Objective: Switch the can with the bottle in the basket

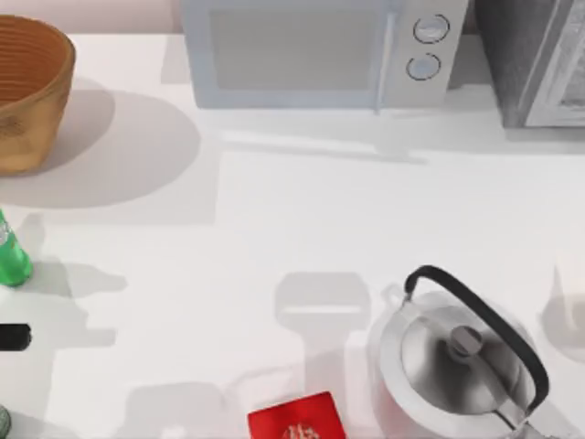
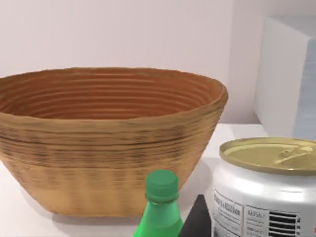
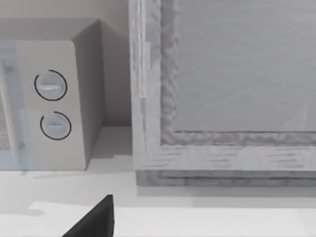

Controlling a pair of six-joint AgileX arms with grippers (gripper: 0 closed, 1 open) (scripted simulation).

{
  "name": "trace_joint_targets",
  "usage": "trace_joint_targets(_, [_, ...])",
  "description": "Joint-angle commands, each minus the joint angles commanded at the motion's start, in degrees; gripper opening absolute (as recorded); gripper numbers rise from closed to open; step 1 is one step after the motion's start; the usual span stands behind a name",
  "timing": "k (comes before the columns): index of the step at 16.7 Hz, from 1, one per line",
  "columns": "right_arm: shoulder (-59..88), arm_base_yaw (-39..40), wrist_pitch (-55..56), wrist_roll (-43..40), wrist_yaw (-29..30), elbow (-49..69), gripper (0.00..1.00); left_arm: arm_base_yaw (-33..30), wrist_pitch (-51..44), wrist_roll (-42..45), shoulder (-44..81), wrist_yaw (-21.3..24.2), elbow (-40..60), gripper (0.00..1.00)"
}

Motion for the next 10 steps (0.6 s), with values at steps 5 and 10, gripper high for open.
trace_joint_targets(5, [0.0, 0.0, 0.0, 0.0, 0.0, 0.0, 1.0, -2.06, 4.35, 2.01, 6.95, 3.3, 4.46, 0.0])
trace_joint_targets(10, [0.0, 0.0, 0.0, 0.0, 0.0, 0.0, 1.0, -5.94, 13.37, 4.58, 24.48, 11.14, 13.33, 0.0])
